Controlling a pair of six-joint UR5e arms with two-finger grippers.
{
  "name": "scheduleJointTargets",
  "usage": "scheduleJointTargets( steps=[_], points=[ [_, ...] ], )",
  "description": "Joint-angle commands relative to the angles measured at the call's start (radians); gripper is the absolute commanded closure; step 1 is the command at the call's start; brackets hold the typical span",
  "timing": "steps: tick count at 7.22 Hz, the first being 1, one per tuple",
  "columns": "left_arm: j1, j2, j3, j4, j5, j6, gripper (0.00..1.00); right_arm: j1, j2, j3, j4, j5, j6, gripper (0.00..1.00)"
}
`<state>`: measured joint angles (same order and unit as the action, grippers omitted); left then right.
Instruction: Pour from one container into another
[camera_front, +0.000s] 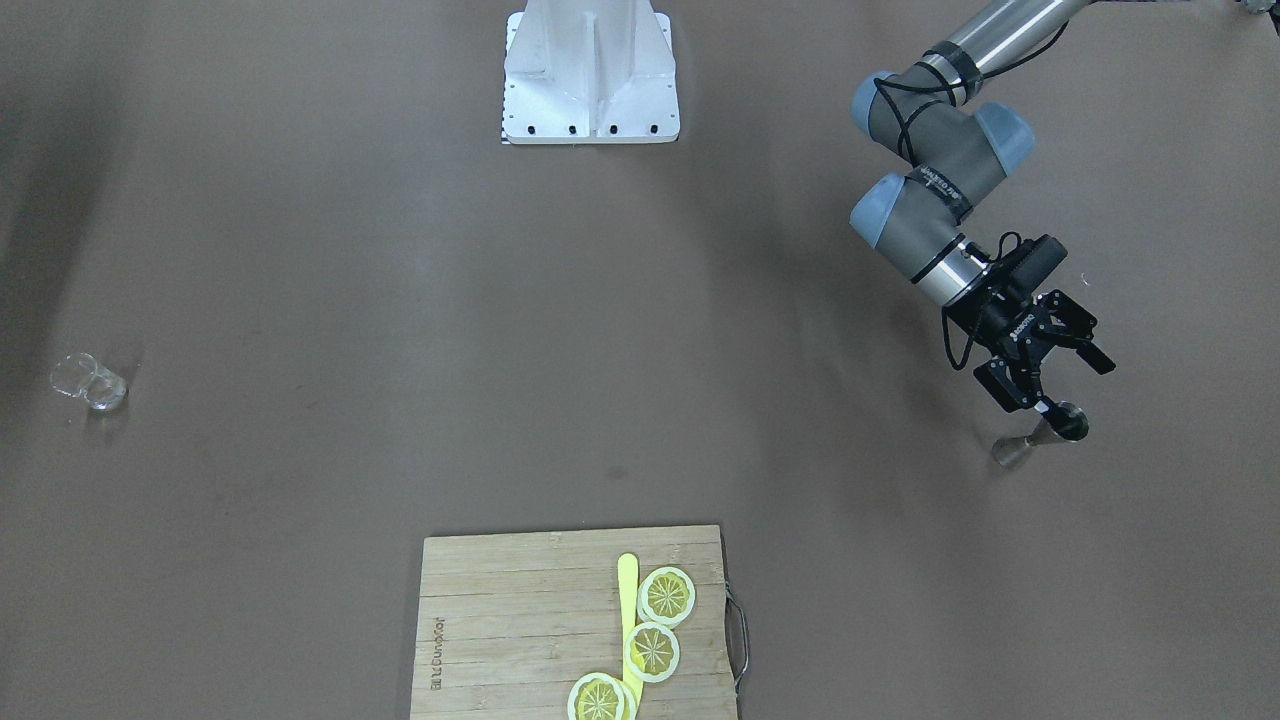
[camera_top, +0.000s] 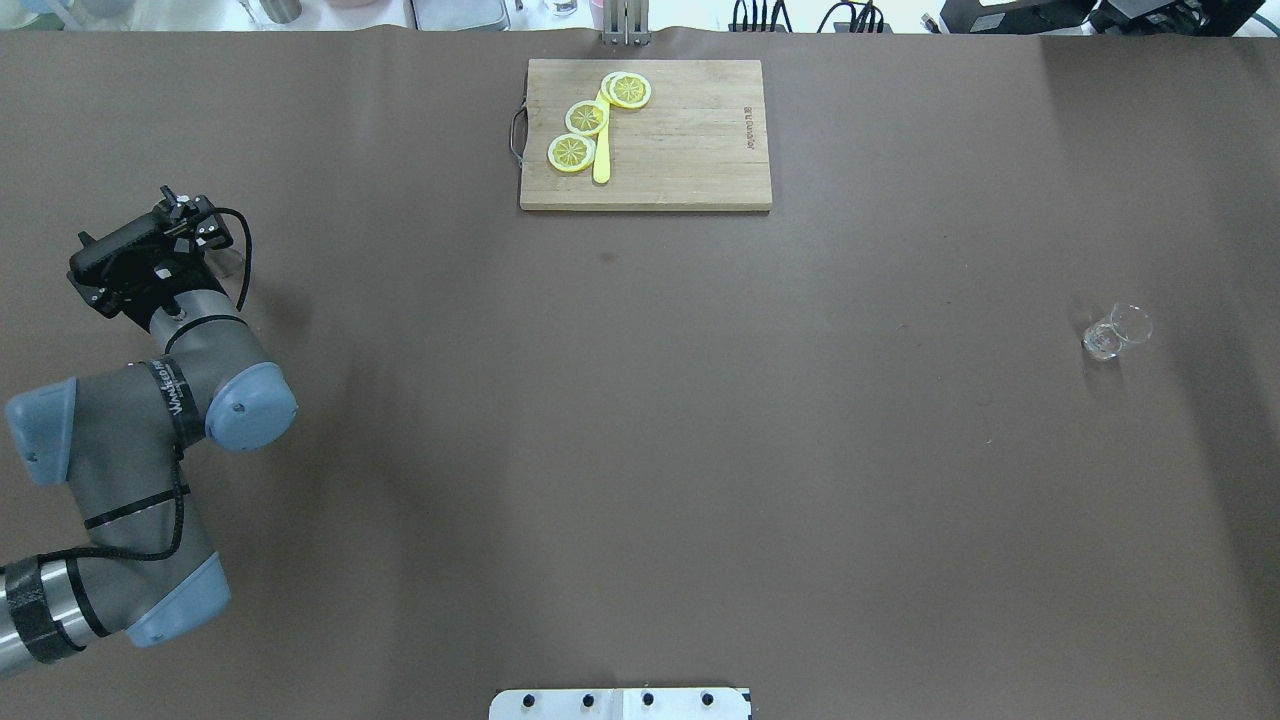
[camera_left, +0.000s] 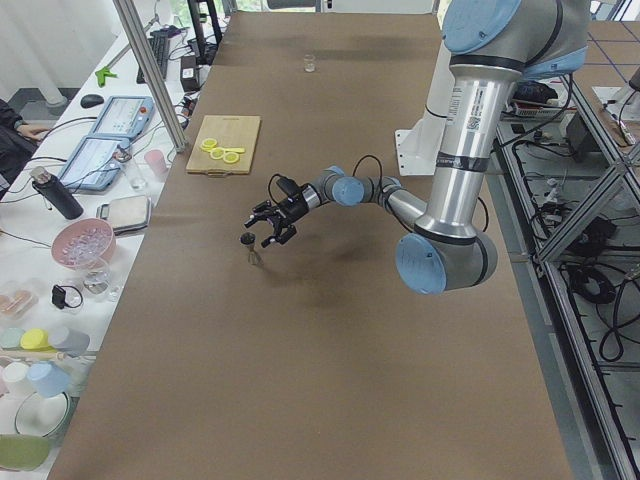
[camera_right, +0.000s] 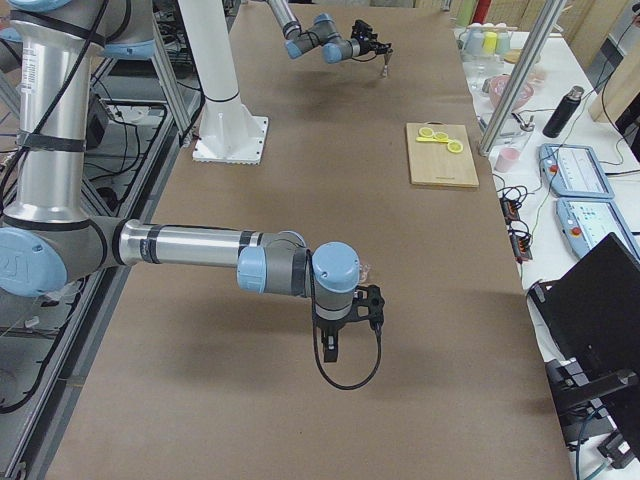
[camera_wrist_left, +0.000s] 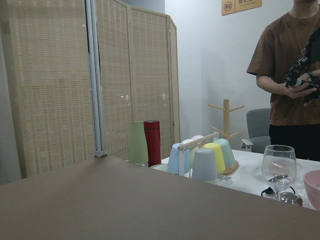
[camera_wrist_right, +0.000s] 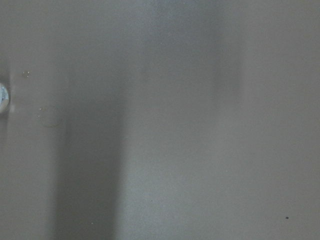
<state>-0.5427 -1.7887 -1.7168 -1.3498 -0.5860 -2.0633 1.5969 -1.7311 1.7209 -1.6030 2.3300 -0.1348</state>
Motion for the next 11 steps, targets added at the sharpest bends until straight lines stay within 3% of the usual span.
scheduleJointTargets(
  steps=[1, 4, 6, 8, 10, 11],
  points=[
    [0.001, 0.002, -0.073, 0.006, 0.000, 0.063, 0.03, 0.000, 0.001, 0.011, 0.000, 0.005, 0.001, 0.00],
    [0.010, -0.011, -0.183, 0.023, -0.012, 0.313, 0.03, 0.000, 0.008, 0.019, 0.000, 0.006, 0.000, 0.00],
    [0.030, -0.075, -0.245, 0.021, -0.120, 0.531, 0.03, 0.000, 0.005, 0.016, 0.000, 0.005, 0.000, 0.00],
    [0.069, -0.119, -0.277, 0.011, -0.146, 0.743, 0.03, 0.000, 0.002, 0.009, 0.000, 0.005, -0.002, 0.00],
    [0.089, -0.147, -0.293, -0.088, -0.332, 0.897, 0.03, 0.003, -0.001, 0.015, 0.000, 0.005, -0.002, 0.00],
    [0.090, -0.171, -0.296, -0.129, -0.435, 1.061, 0.03, 0.003, -0.001, 0.017, 0.000, 0.006, -0.002, 0.00]
  ],
)
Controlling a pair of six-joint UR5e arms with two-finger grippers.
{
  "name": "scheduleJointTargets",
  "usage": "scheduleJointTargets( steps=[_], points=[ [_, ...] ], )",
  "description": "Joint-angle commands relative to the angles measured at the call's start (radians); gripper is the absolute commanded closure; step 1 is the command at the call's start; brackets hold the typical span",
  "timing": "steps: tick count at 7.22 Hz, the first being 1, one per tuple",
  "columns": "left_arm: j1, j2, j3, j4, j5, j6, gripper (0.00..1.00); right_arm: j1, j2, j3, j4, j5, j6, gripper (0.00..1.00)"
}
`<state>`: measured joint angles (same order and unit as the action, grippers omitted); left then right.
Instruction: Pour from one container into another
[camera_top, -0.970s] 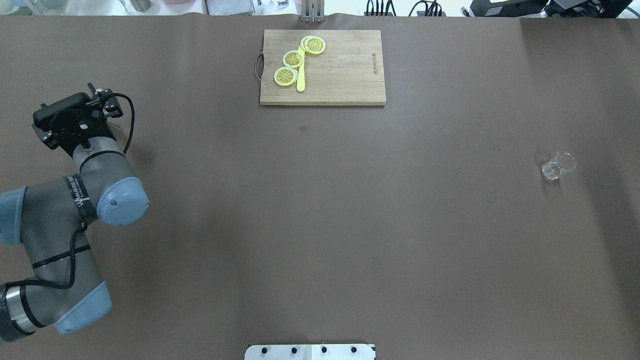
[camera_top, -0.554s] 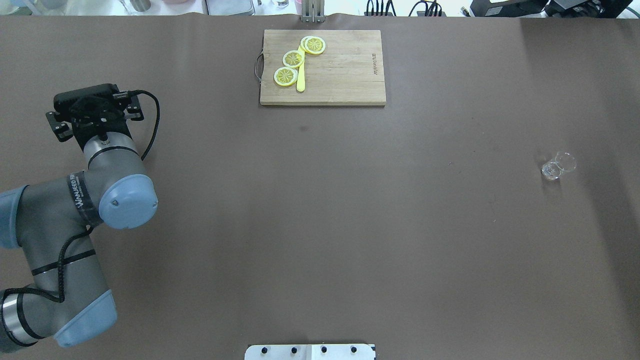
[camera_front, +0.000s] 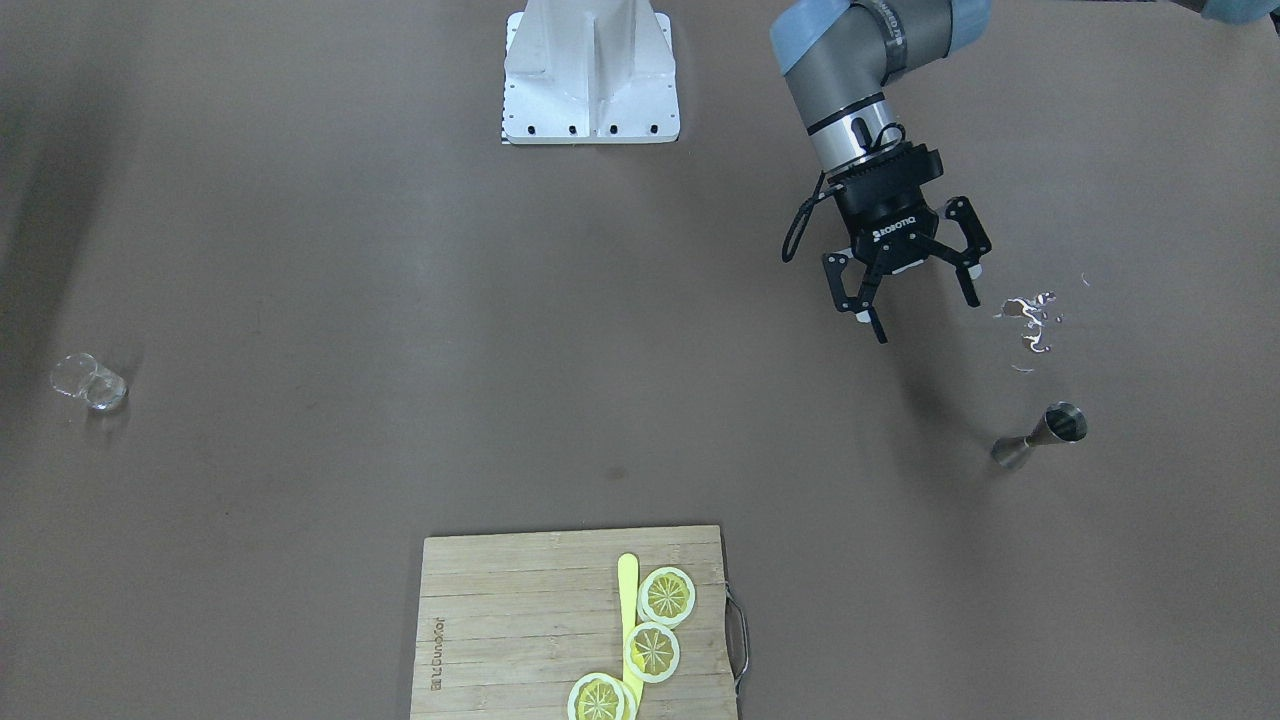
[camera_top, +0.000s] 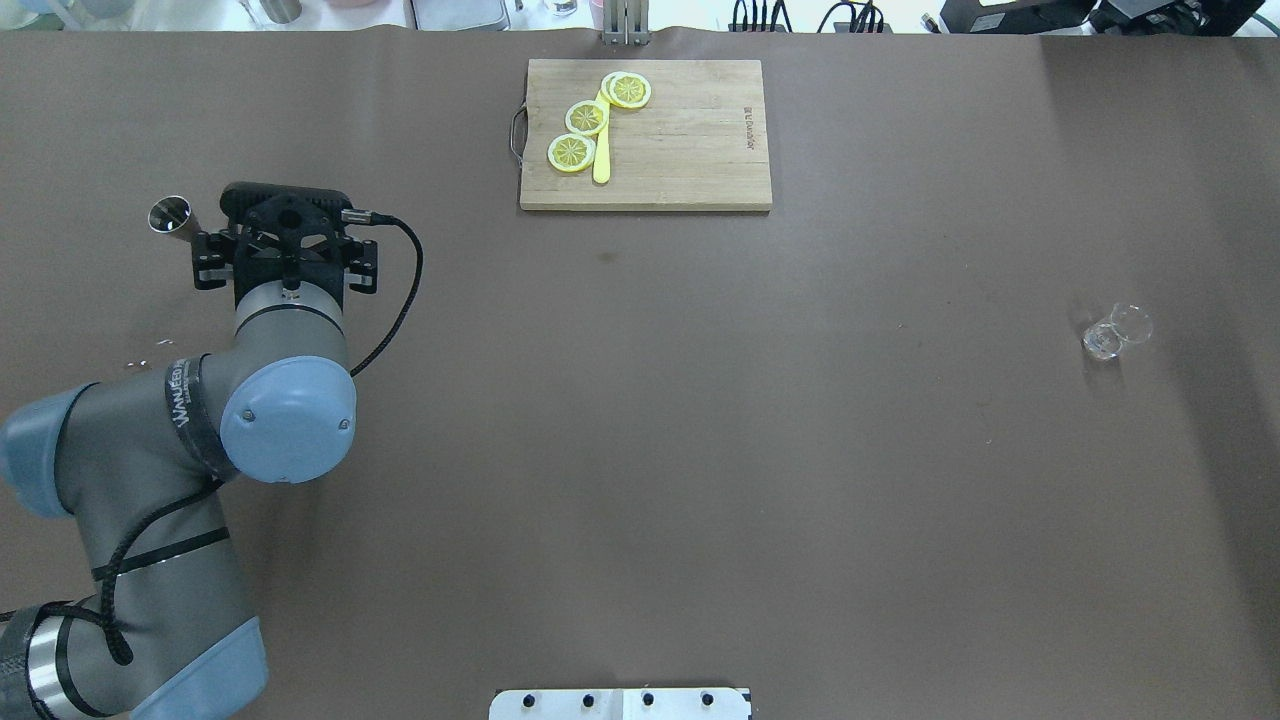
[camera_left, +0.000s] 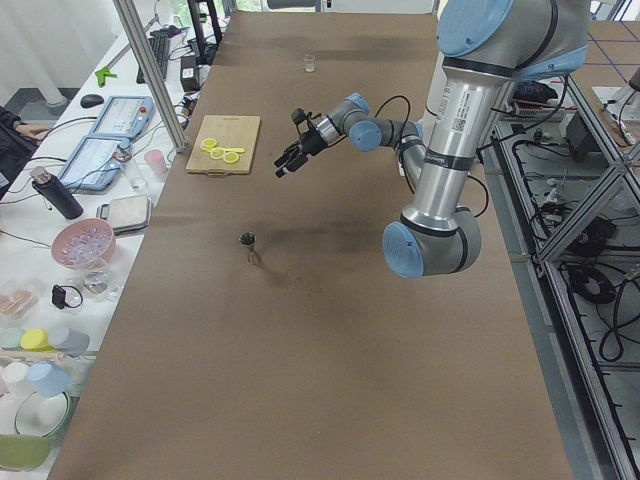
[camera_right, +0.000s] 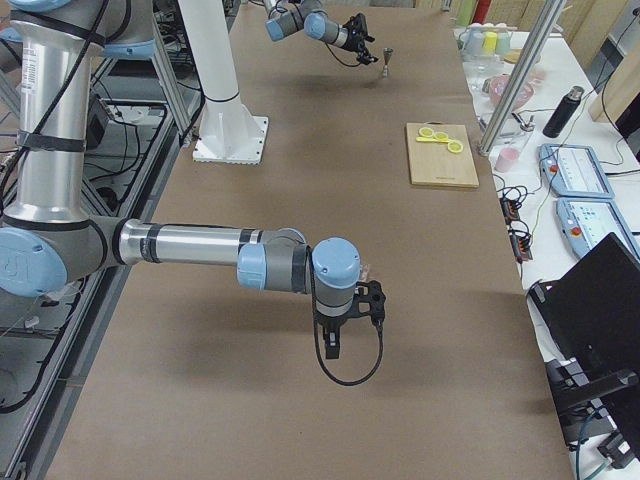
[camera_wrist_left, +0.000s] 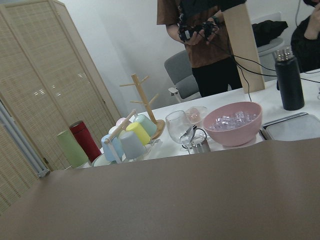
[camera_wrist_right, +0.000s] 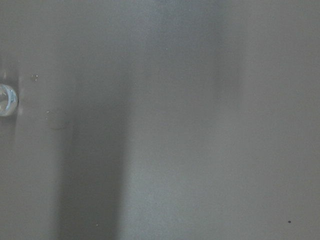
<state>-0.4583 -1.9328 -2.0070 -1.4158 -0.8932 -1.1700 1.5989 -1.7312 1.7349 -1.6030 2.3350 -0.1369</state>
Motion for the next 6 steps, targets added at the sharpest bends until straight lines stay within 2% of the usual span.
scheduleJointTargets(
  steps=[1, 3, 4, 5, 6],
  points=[
    [0.006, -0.043, -0.007, -0.107, -0.239, 0.253, 0.03, 0.001, -0.001, 0.003, 0.000, 0.003, 0.000, 0.00],
    [-0.006, -0.098, -0.012, -0.132, -0.483, 0.405, 0.03, 0.001, -0.004, -0.006, 0.000, -0.002, -0.007, 0.00],
    [-0.028, -0.101, -0.024, -0.131, -0.568, 0.412, 0.02, 0.001, -0.002, -0.005, 0.000, -0.003, -0.007, 0.00],
    [-0.055, -0.106, -0.025, -0.129, -0.601, 0.468, 0.02, 0.001, -0.002, -0.005, 0.000, -0.005, -0.009, 0.00],
    [-0.080, -0.121, -0.027, -0.124, -0.595, 0.713, 0.02, 0.001, -0.002, -0.006, 0.000, -0.006, -0.009, 0.00]
  ],
)
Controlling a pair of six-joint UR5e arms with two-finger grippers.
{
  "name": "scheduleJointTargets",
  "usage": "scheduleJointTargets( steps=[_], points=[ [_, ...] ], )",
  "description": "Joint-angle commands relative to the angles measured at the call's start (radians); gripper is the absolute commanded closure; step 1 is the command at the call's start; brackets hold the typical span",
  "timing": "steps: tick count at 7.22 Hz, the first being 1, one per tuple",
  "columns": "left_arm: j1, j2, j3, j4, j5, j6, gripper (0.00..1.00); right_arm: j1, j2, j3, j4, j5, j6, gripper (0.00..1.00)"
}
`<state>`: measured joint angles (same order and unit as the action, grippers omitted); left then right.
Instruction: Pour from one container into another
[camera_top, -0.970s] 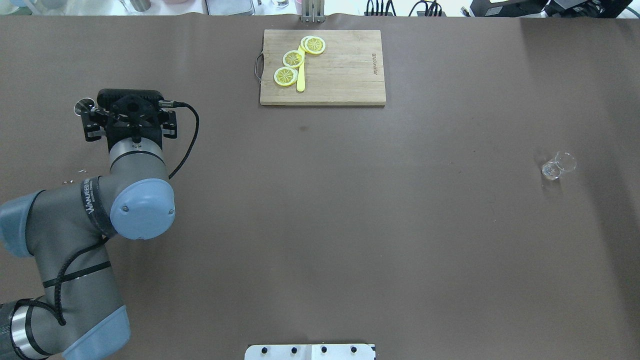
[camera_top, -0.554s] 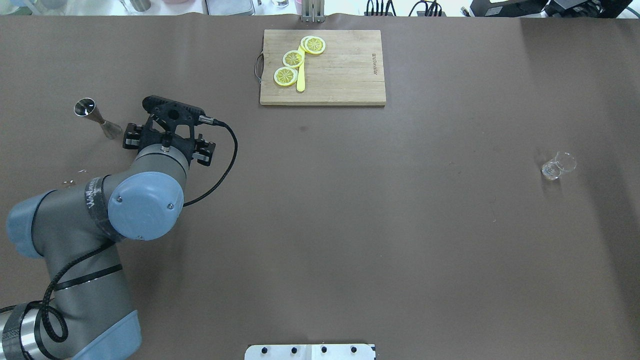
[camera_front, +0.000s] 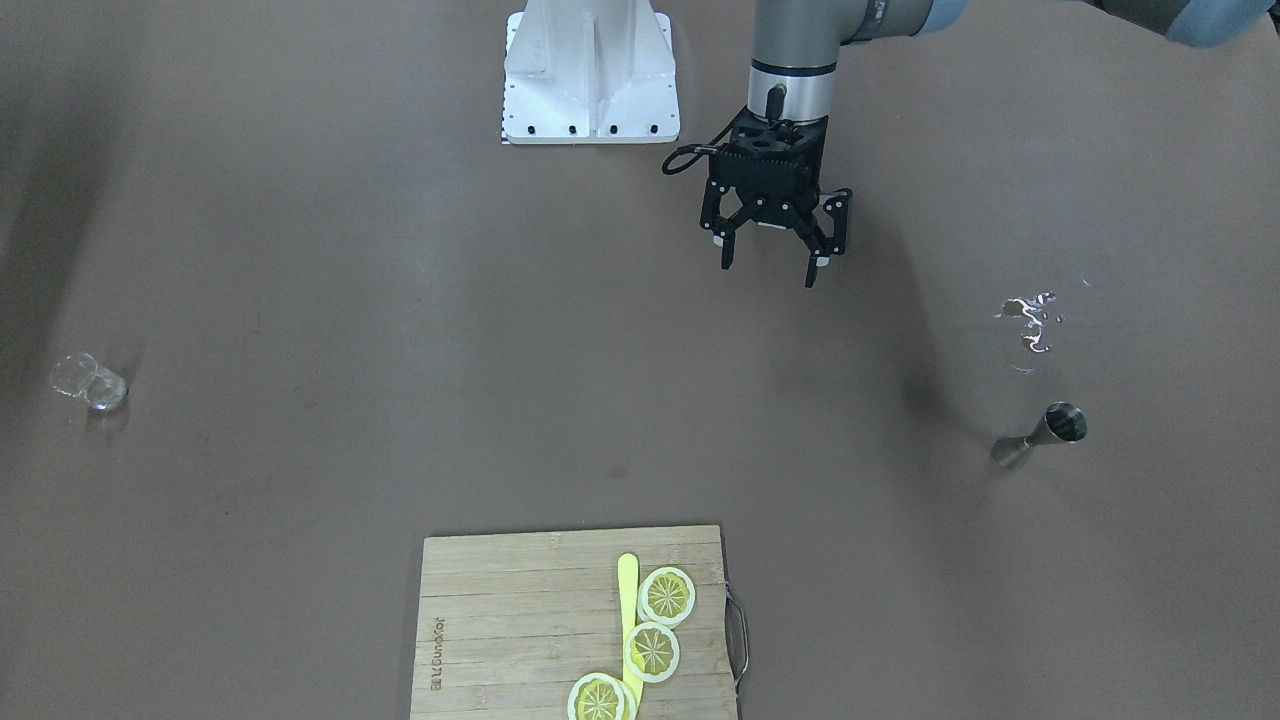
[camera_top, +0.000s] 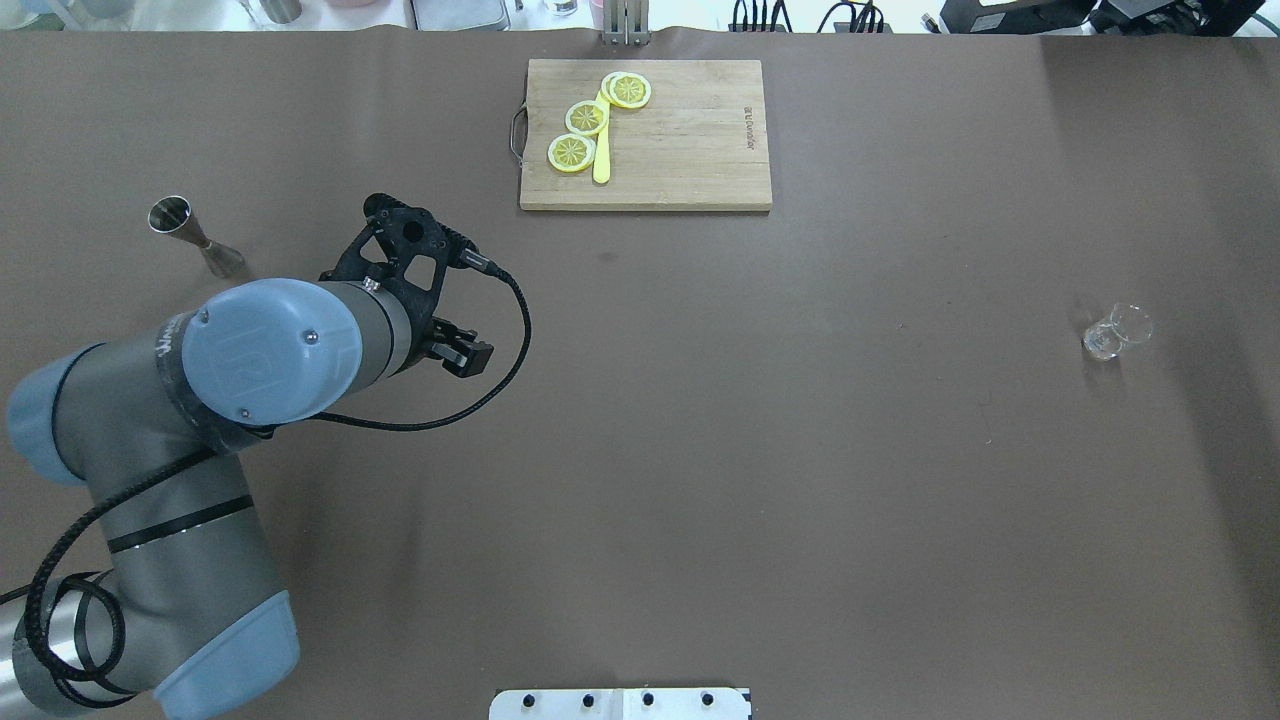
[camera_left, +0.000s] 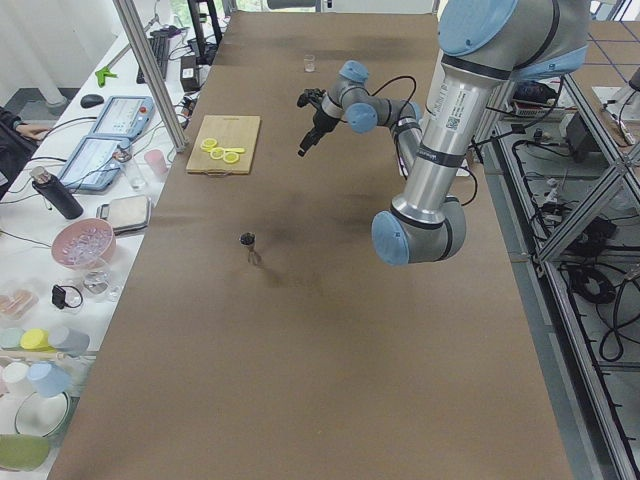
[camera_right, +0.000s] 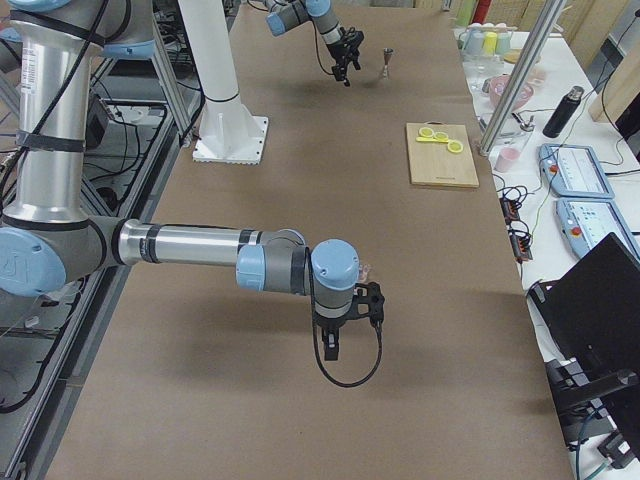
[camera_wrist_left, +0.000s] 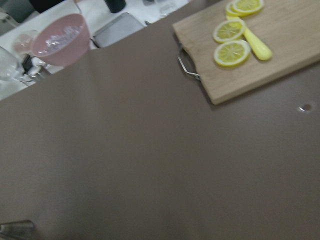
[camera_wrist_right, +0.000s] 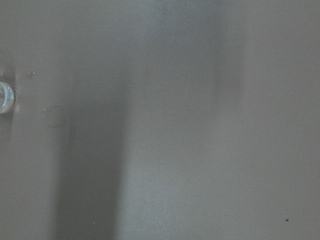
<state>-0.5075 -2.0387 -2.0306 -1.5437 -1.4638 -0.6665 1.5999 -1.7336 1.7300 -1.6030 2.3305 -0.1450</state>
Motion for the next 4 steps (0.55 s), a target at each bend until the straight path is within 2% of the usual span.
scheduleJointTargets(
  steps=[1, 3, 4],
  points=[
    [-0.073, -0.015, -0.025, 0.004, -0.039, 0.363, 0.02, -0.002, 0.006, 0.000, 0.000, 0.000, 0.001, 0.00],
    [-0.141, -0.020, -0.029, 0.001, -0.240, 0.380, 0.02, -0.002, 0.016, 0.008, 0.002, 0.000, 0.001, 0.00],
    [-0.172, -0.017, -0.030, 0.001, -0.257, 0.389, 0.02, -0.002, 0.016, 0.008, 0.002, 0.000, 0.001, 0.00]
  ],
)
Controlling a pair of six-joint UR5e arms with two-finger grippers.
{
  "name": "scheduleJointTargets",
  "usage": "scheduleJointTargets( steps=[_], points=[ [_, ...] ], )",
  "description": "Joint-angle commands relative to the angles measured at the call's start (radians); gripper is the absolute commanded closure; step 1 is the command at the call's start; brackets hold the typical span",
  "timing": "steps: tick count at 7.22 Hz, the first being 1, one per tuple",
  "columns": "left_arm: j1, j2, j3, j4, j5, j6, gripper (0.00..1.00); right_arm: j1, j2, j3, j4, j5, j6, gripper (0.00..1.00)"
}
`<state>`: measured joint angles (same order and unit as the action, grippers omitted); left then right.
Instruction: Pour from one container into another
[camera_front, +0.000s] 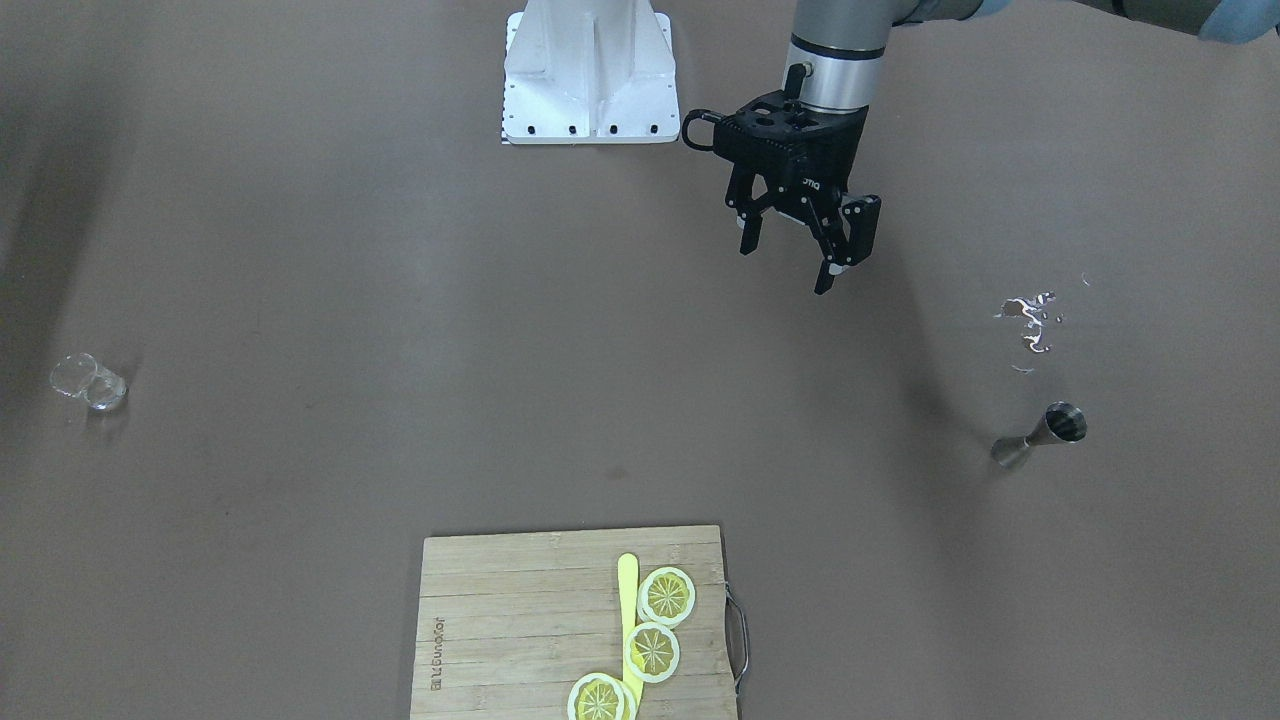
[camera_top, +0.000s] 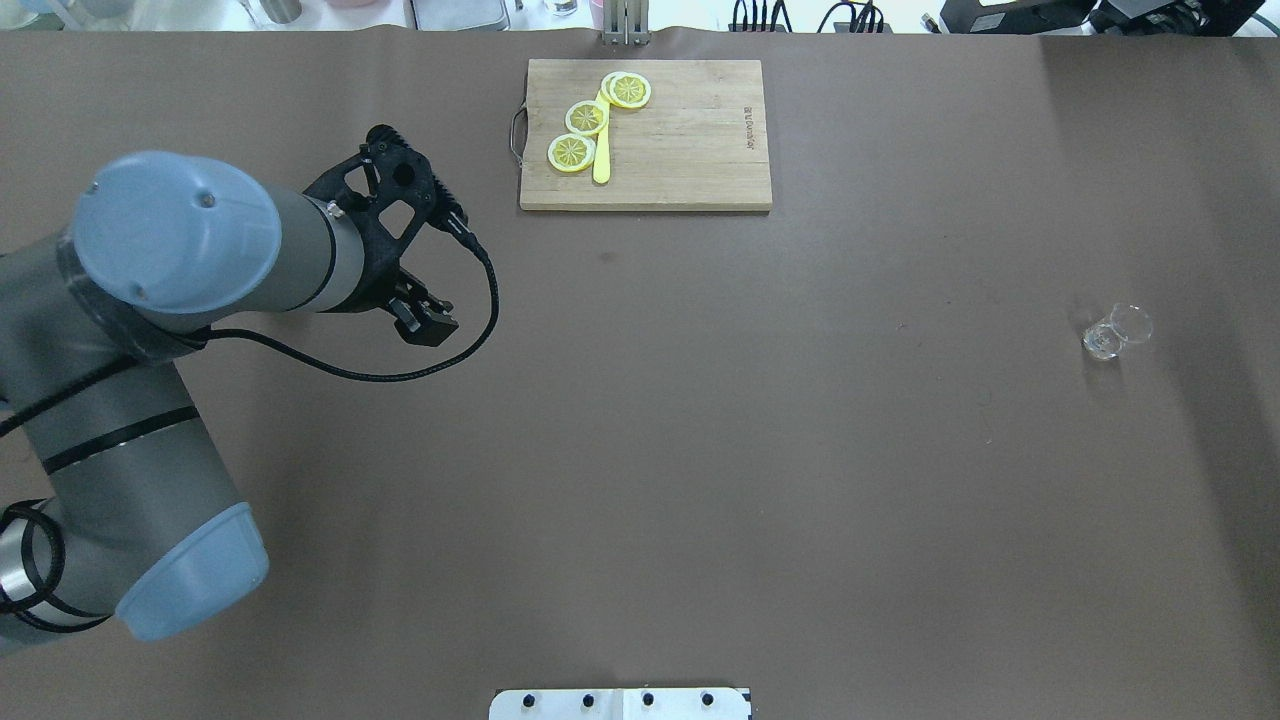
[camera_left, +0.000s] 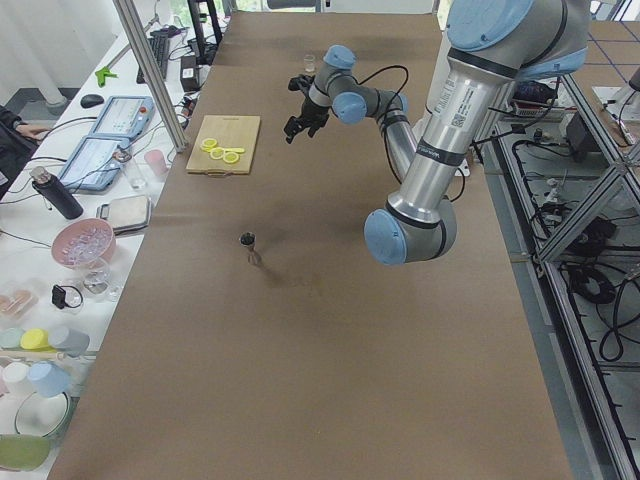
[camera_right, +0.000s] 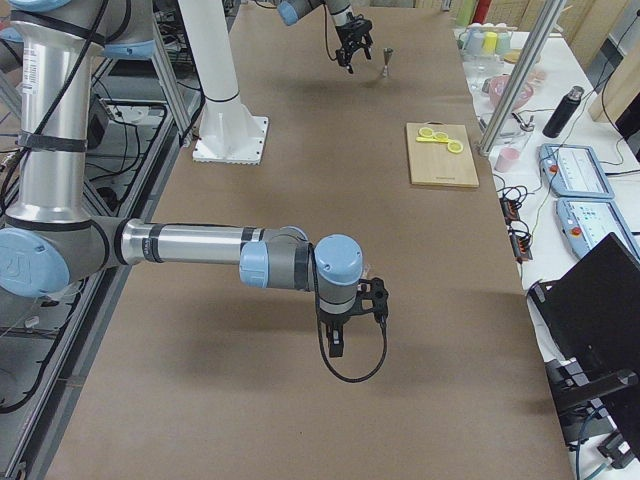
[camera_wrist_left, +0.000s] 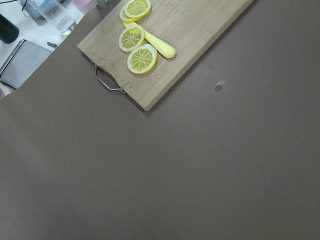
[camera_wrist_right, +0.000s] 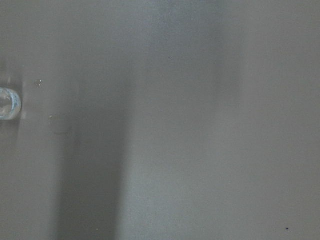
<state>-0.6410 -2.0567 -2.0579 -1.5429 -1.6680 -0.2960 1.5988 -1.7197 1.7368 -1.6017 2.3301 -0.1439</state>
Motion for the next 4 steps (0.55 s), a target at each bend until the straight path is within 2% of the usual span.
scheduleJointTargets(
  steps=[1, 2, 4],
  points=[
    [-0.099, 0.004, 0.008, 0.003, -0.126, 0.020, 0.03, 0.000, 0.003, 0.001, 0.005, 0.000, 0.000, 0.00],
    [-0.164, 0.006, 0.039, 0.009, -0.180, 0.018, 0.03, 0.000, -0.001, -0.012, 0.061, -0.001, -0.002, 0.00],
    [-0.274, 0.070, 0.062, -0.002, -0.229, 0.018, 0.03, 0.000, -0.015, -0.039, 0.146, 0.000, -0.003, 0.00]
  ],
)
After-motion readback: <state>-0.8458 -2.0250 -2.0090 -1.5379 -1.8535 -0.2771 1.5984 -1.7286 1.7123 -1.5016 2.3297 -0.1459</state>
